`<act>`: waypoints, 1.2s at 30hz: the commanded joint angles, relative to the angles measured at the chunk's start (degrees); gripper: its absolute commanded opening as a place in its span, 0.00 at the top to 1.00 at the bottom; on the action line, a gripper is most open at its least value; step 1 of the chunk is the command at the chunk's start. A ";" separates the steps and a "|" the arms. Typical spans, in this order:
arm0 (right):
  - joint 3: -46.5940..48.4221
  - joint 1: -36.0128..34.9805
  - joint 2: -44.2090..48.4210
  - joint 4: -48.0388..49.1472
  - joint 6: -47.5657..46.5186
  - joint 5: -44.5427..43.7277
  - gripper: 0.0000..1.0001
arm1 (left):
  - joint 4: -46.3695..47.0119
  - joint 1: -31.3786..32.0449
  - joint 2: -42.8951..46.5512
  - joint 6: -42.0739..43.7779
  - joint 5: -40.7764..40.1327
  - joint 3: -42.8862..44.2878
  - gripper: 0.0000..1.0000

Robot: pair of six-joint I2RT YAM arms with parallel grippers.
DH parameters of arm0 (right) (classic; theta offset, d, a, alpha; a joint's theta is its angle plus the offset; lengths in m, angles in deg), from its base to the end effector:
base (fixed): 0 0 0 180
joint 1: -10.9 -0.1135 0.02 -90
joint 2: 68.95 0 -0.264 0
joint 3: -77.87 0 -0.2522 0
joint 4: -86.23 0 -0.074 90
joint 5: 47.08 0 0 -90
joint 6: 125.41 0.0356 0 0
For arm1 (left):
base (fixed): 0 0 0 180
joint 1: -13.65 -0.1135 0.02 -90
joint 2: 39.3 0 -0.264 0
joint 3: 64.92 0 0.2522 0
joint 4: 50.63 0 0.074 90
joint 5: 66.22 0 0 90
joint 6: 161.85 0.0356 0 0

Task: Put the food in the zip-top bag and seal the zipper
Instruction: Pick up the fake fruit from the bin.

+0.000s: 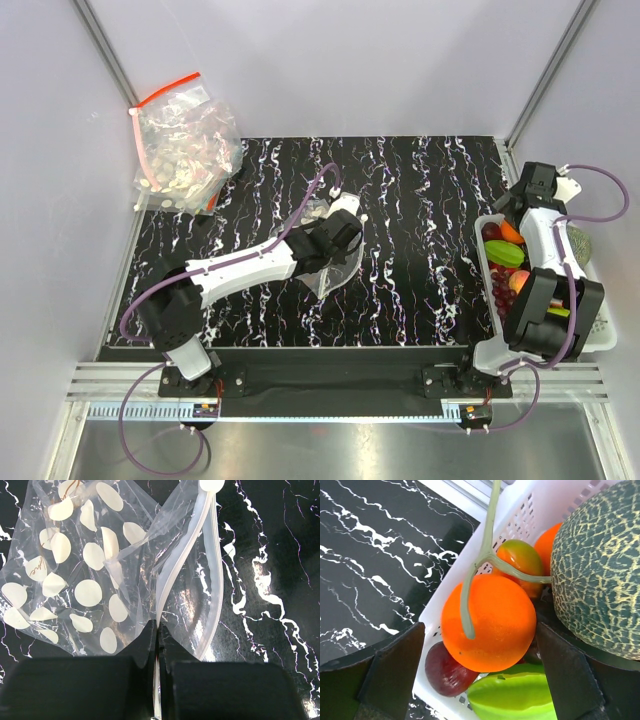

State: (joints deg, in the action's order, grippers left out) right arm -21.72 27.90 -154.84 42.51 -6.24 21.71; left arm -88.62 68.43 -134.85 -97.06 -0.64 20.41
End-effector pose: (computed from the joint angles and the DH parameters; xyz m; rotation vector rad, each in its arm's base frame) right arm 0.3043 -0.1065 0.2716 1.0839 2.1210 -0.3487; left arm 0.2223 -0.2894 0.2522 0.4061 2.2885 -0.1844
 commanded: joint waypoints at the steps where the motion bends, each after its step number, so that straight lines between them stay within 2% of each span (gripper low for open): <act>1: -0.47 0.14 -0.07 2.97 1.50 -2.16 0.02 | 2.61 -0.12 2.21 0.78 0.26 0.32 1.00; 2: -0.73 0.14 0.28 3.15 1.59 -2.25 0.06 | 2.52 -0.12 2.21 0.78 0.26 0.32 1.00; 3: -1.26 0.23 0.63 3.58 1.68 -2.25 0.20 | 2.43 -0.12 2.12 0.78 0.26 0.32 1.00; 7: -1.88 0.32 3.26 3.33 1.59 -1.11 0.42 | 2.34 -0.12 2.12 0.87 -0.10 0.24 1.00; 8: -1.79 0.32 3.70 2.98 1.51 -0.94 0.44 | 2.34 -0.12 2.12 0.87 -0.18 0.32 1.00; 15: -1.61 0.32 11.87 -0.98 -0.50 2.13 0.47 | 2.17 -0.12 1.59 1.04 -0.18 0.76 1.00; 17: -1.26 0.32 14.69 -1.25 -1.39 3.71 0.53 | 2.17 -0.12 1.50 0.95 -0.18 0.76 1.00; 22: -0.47 0.32 19.78 -0.54 -2.63 18.46 0.53 | 2.52 -0.12 1.51 0.87 0.52 0.59 1.00; 23: -0.30 0.32 19.97 -0.20 -2.97 21.10 0.55 | 2.52 -0.12 1.50 0.87 0.61 0.59 1.00; 24: -0.64 0.32 20.23 0.77 -4.11 29.48 0.58 | 2.43 -0.03 1.42 0.95 0.69 0.67 1.00; 25: -1.08 0.15 20.58 1.47 -4.38 32.87 0.63 | 2.43 -0.12 1.50 0.95 0.96 0.85 1.00; 26: -1.78 -0.03 20.85 2.00 -4.47 35.69 0.63 | 2.17 -0.12 1.50 0.95 1.22 1.03 1.00; 27: -2.14 -0.81 20.85 2.35 -4.64 39.02 0.64 | 2.08 -0.12 1.42 1.04 1.57 1.20 1.00; 31: -4.07 -6.17 22.33 3.06 -5.70 40.90 0.62 | 0.16 -0.12 0.28 0.43 4.38 3.22 1.00; 33: -6.09 -11.34 22.87 5.34 -5.44 41.16 0.62 | -0.73 -0.12 -0.42 -0.63 5.61 5.24 1.00; 36: -11.09 -14.79 24.27 11.74 -2.28 44.75 0.62 | -1.96 -0.03 -1.04 -2.12 7.64 7.61 1.00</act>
State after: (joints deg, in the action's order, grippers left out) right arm -29.54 15.70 -133.00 47.08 -9.91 59.94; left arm -90.96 68.43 -135.44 -97.57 3.73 23.69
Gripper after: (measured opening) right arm 0.691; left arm 0.012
